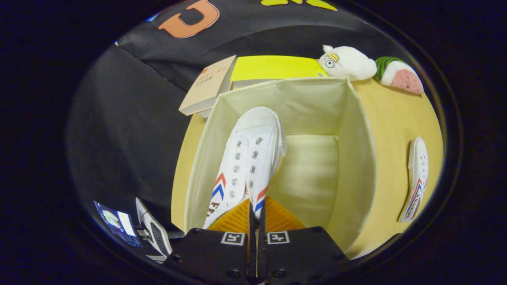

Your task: Open the storage box then place both shoes into the box .Put the left shoe in first, then the right shoe, with the right side of both shoes facing outward in a uniform manner.

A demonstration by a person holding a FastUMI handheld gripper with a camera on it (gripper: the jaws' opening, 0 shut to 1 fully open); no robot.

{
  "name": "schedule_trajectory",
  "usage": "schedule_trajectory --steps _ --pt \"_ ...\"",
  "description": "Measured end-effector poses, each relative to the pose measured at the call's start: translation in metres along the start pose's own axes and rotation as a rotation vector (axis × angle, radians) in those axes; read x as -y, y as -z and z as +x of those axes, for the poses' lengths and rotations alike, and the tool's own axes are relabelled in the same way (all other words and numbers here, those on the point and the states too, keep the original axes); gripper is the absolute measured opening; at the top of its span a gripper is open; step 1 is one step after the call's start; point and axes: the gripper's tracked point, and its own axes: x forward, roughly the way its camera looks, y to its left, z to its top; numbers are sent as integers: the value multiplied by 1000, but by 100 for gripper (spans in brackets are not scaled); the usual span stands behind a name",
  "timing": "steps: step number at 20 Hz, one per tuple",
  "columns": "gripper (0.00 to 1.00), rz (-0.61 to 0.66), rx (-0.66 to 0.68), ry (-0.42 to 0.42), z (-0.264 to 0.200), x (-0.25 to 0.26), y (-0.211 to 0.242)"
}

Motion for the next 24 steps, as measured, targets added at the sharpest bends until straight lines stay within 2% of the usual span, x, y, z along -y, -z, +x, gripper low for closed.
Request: schedule_trajectory --steps 5,13,15,17,21,23,24 --pt "7 11 -20 107 33 11 -2" --pt "8 -33 -92 132 47 8 4" --pt "14 -71 -98 178 43 21 7" --pt "16 -84 -104 159 32 16 9" --pt "18 -129 9 97 -13 4 -3" --pt "23 -144 67 75 -35 0 -7" --pt "31 -152 90 71 -45 0 -6"
